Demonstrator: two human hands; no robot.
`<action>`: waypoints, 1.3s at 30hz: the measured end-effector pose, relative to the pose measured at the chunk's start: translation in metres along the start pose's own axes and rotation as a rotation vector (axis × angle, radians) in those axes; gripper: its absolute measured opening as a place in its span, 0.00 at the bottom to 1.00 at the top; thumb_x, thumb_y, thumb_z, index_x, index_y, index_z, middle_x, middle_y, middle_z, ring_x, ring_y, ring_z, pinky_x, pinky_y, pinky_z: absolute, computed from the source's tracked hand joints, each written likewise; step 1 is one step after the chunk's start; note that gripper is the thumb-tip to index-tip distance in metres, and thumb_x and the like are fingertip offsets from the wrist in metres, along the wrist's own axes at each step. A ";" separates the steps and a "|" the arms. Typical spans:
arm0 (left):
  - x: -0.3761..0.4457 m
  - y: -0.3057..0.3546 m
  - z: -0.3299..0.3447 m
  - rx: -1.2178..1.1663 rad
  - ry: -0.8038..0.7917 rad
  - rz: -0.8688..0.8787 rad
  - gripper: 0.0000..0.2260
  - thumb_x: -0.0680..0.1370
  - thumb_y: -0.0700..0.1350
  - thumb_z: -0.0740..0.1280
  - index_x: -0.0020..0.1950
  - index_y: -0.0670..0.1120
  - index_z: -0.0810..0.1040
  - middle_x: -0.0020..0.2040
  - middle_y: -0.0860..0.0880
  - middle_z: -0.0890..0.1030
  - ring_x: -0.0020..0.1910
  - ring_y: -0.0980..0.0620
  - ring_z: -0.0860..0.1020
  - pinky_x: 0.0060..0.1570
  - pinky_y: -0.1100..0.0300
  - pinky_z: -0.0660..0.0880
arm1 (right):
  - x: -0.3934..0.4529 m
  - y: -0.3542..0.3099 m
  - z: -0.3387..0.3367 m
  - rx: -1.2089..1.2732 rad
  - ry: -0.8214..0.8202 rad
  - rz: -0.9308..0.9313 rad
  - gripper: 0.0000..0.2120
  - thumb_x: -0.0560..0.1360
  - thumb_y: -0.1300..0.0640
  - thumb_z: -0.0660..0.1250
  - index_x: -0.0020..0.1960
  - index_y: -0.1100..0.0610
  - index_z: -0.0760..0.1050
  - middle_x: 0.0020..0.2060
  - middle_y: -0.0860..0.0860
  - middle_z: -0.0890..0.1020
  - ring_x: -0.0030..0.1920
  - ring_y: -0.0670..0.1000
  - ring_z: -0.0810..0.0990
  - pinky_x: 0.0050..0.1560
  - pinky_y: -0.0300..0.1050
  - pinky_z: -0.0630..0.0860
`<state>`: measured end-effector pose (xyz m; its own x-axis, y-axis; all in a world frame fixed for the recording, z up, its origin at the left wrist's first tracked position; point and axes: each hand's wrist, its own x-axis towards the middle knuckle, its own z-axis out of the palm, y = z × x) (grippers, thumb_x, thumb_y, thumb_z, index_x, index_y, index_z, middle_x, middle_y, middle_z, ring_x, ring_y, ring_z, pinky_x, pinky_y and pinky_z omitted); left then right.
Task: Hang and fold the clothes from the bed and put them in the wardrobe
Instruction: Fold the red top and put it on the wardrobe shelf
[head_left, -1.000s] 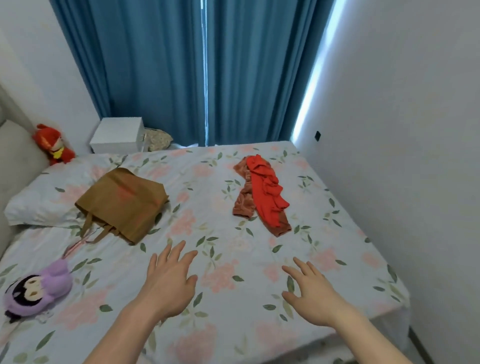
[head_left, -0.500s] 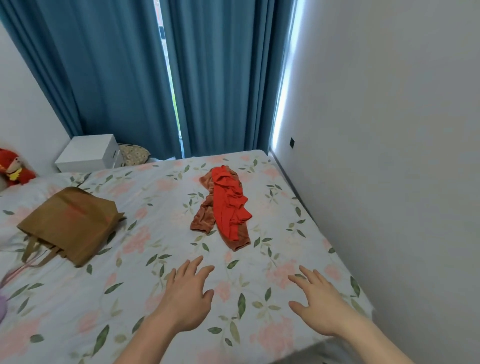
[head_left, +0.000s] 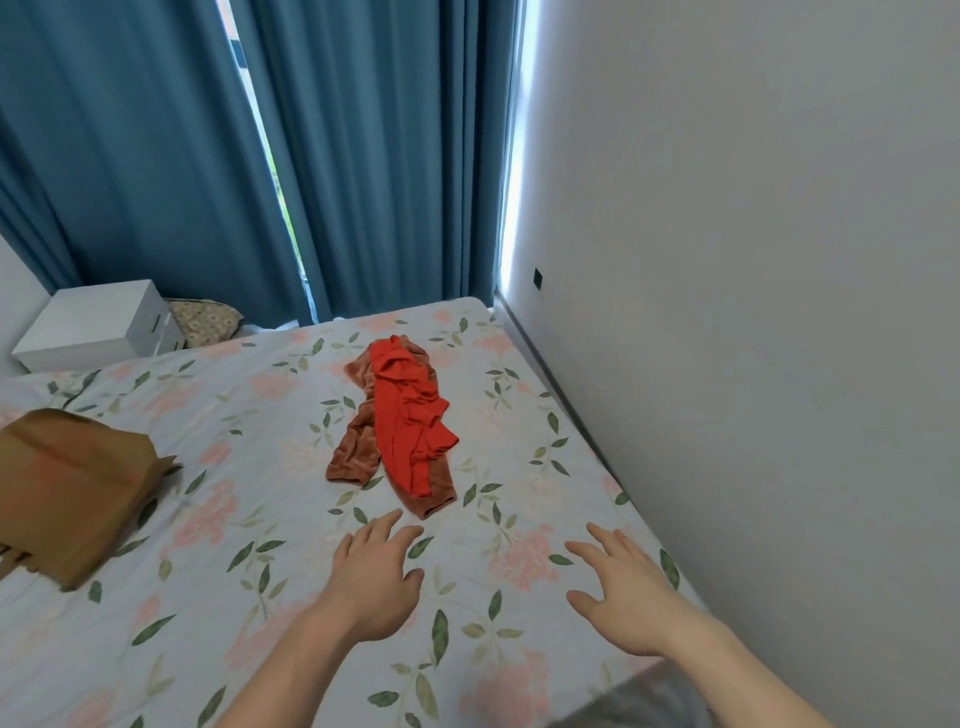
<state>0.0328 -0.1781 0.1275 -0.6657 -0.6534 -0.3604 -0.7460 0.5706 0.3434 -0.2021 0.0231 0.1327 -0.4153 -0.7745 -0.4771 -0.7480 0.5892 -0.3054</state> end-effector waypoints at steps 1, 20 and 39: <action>0.009 0.000 0.003 -0.004 -0.013 0.002 0.25 0.83 0.53 0.58 0.80 0.57 0.58 0.83 0.51 0.51 0.82 0.47 0.50 0.80 0.46 0.47 | 0.004 0.004 -0.001 0.003 -0.002 0.010 0.30 0.82 0.42 0.58 0.82 0.43 0.53 0.83 0.47 0.45 0.82 0.54 0.42 0.81 0.57 0.47; 0.198 0.002 0.065 -0.156 -0.198 -0.364 0.26 0.78 0.47 0.62 0.77 0.51 0.66 0.80 0.48 0.57 0.76 0.44 0.63 0.72 0.50 0.66 | 0.215 0.098 -0.014 -0.018 -0.157 -0.067 0.32 0.82 0.42 0.60 0.82 0.43 0.51 0.83 0.47 0.43 0.82 0.56 0.42 0.81 0.56 0.49; 0.494 -0.119 0.268 -0.138 -0.151 -0.481 0.30 0.75 0.51 0.70 0.77 0.56 0.67 0.80 0.44 0.50 0.76 0.37 0.60 0.75 0.49 0.63 | 0.490 0.211 0.278 -0.169 -0.387 0.206 0.55 0.73 0.26 0.62 0.79 0.45 0.26 0.78 0.52 0.26 0.80 0.65 0.35 0.74 0.70 0.57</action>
<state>-0.2127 -0.4356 -0.3234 -0.2511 -0.7409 -0.6229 -0.9655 0.1458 0.2157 -0.4195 -0.1686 -0.3949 -0.3642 -0.4840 -0.7957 -0.7576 0.6509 -0.0491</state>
